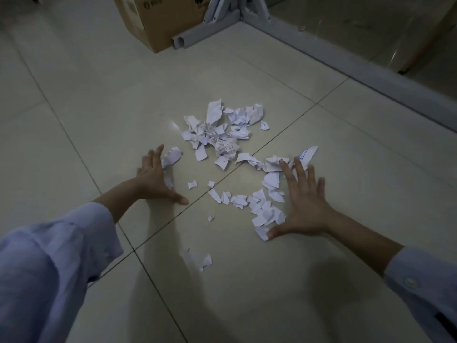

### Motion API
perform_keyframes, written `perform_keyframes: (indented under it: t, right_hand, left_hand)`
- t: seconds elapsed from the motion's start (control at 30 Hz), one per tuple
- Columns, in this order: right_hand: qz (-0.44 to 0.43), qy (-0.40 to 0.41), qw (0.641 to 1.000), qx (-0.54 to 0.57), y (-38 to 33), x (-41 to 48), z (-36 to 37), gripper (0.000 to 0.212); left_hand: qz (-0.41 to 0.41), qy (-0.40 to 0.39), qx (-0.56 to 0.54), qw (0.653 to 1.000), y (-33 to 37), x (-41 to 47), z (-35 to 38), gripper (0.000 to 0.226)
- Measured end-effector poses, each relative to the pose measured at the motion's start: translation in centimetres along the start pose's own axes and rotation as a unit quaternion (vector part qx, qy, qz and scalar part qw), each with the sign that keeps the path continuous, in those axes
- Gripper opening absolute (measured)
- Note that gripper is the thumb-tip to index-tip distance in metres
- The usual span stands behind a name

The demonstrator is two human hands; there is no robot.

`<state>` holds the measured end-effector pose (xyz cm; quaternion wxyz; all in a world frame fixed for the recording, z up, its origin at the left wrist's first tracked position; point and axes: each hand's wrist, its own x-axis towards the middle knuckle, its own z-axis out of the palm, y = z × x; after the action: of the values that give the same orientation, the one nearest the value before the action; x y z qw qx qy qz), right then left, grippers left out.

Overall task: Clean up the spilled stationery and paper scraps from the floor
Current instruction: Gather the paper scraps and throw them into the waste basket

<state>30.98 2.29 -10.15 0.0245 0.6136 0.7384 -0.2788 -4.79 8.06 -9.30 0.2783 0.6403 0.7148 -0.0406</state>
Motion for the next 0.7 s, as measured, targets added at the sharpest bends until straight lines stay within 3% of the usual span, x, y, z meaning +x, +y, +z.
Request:
perform_keyframes:
  t: [0.33,0.53,0.7]
  right_hand:
    - [0.043,0.091,0.993,0.062,-1.3,5.5,-0.4,0.154]
    - [0.011,0.065,0.998,0.024,-1.4,10.0,-3.0,0.153]
    - [0.002,-0.002,1.000,-0.014,-2.6,13.6,-5.1,0.160]
  left_hand:
    - [0.068,0.018,-0.002,0.998,4.6,4.6,0.7,0.164]
    - [0.124,0.008,0.007,0.992,5.9,7.4,-0.2,0.162]
    - [0.152,0.010,-0.006,0.988,7.0,9.2,-1.0,0.161]
